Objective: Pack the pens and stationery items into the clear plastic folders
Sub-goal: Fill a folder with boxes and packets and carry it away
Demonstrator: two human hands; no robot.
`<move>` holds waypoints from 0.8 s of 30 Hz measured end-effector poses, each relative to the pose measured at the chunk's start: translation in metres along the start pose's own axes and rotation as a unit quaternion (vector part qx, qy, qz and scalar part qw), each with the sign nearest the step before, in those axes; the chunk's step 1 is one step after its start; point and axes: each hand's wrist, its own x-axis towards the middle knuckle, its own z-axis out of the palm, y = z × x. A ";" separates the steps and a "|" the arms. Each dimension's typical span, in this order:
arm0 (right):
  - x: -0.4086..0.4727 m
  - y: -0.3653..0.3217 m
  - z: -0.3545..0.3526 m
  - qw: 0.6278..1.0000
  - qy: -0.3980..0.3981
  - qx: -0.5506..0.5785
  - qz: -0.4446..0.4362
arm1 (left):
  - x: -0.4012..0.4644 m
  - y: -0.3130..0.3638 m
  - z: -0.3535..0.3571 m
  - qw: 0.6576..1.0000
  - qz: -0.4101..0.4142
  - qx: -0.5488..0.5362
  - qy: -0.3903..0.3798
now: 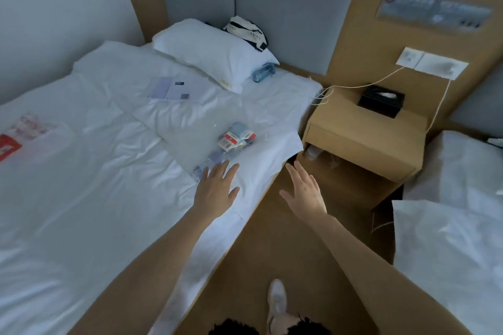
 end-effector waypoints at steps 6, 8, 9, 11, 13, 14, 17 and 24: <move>0.133 0.015 -0.020 0.998 -0.025 -0.012 -0.064 | 0.074 -0.014 0.007 0.997 -0.075 -0.018 -0.004; 0.162 0.012 -0.010 0.995 -0.052 -0.009 -0.079 | 0.083 -0.022 0.020 0.995 -0.089 -0.023 -0.029; 0.176 0.010 -0.004 0.994 -0.066 -0.007 -0.088 | 0.089 -0.028 0.027 0.994 -0.097 -0.026 -0.044; 0.202 0.007 0.010 0.991 -0.089 -0.005 -0.103 | 0.104 -0.042 0.042 0.990 -0.121 -0.031 -0.064; 0.230 0.008 0.023 0.989 -0.099 -0.006 -0.113 | 0.127 -0.059 0.057 0.986 -0.145 -0.046 -0.063; 0.243 0.009 0.027 0.988 -0.105 -0.009 -0.115 | 0.138 -0.066 0.062 0.983 -0.163 -0.058 -0.061; 0.283 0.013 0.038 0.986 -0.120 -0.016 -0.118 | 0.169 -0.083 0.076 0.972 -0.205 -0.066 -0.091; 0.368 0.017 0.059 0.981 -0.158 0.016 -0.107 | 0.198 -0.108 0.090 0.944 -0.285 -0.090 -0.137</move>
